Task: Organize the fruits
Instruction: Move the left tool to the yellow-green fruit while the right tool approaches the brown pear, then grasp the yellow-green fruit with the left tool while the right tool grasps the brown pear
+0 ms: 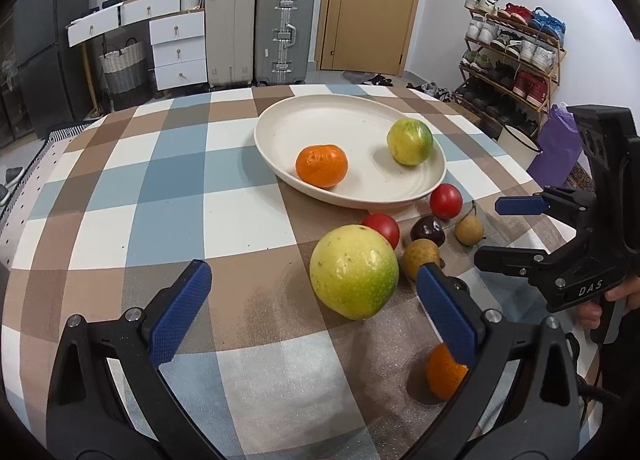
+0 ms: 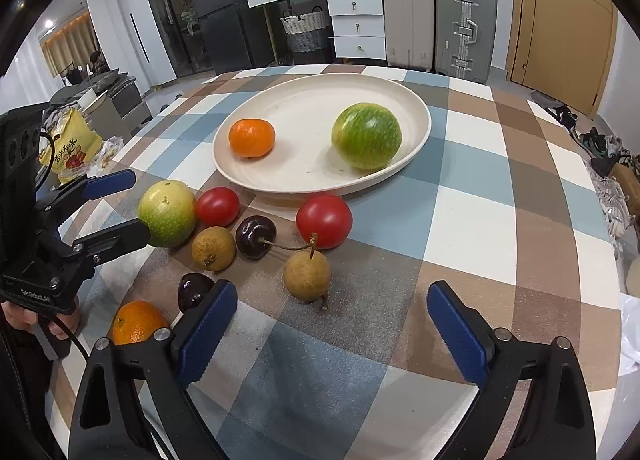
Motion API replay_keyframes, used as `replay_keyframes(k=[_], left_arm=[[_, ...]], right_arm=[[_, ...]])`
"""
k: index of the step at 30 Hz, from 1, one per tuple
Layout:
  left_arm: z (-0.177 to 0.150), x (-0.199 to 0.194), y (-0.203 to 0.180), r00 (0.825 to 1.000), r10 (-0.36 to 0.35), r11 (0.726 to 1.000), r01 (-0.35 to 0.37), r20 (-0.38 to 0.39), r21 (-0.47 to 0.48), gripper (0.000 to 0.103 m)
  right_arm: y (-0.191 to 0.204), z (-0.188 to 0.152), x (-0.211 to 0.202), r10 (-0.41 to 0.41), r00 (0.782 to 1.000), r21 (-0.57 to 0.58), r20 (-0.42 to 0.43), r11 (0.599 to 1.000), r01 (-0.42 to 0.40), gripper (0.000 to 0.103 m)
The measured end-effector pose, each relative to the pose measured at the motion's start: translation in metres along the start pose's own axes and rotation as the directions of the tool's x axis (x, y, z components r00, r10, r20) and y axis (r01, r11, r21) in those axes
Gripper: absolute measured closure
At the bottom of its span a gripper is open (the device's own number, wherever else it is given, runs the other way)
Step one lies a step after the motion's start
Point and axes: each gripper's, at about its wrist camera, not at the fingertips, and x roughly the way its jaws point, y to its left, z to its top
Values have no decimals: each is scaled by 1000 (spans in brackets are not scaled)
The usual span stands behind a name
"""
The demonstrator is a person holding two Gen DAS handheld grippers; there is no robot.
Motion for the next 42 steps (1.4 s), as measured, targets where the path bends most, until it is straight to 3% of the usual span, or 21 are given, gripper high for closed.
replay_keyframes(k=[29,36,42], left_arm=[[0,13,0,998,-39,999,38,-42,-17,1],[-1,12,0,998,-38,999,38,-43,-17,1],[-2,14,0,997,-44,999,43,-57,-18,5]], right_arm=[[24,-1,7,-9,1000,-87,1,996,9,75],[25,-3,3,15,1000,-98,11,995,-14,78],[21,0,-15,77,993,-70,84,995,-71,78]])
